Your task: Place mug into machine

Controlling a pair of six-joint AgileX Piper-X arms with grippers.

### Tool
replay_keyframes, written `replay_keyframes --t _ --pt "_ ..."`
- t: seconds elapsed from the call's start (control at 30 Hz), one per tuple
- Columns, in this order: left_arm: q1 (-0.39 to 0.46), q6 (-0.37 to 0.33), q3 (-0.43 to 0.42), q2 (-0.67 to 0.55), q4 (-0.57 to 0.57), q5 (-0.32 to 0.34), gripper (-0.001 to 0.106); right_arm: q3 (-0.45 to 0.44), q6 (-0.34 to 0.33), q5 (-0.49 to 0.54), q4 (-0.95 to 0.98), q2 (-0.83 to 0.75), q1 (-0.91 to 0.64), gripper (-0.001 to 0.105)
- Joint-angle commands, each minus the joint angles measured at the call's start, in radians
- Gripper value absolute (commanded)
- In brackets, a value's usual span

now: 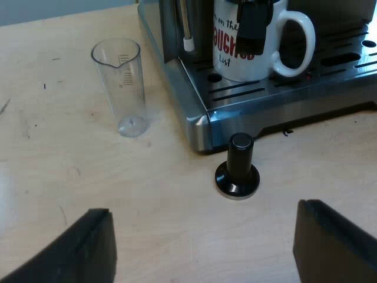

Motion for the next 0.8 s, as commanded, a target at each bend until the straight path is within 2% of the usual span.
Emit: replay_keyframes --t 0.03,0.8 --pt "-0.005 0.0 -0.001 -0.139 -0.018 -0.011 0.065 -0.007 -0.017 0.004 -0.012 -0.04 -0.004 0.064" --pt "-0.005 0.0 -0.001 -0.139 -0.018 -0.011 0.065 -0.007 -0.015 0.004 -0.012 -0.043 -0.07 0.064"
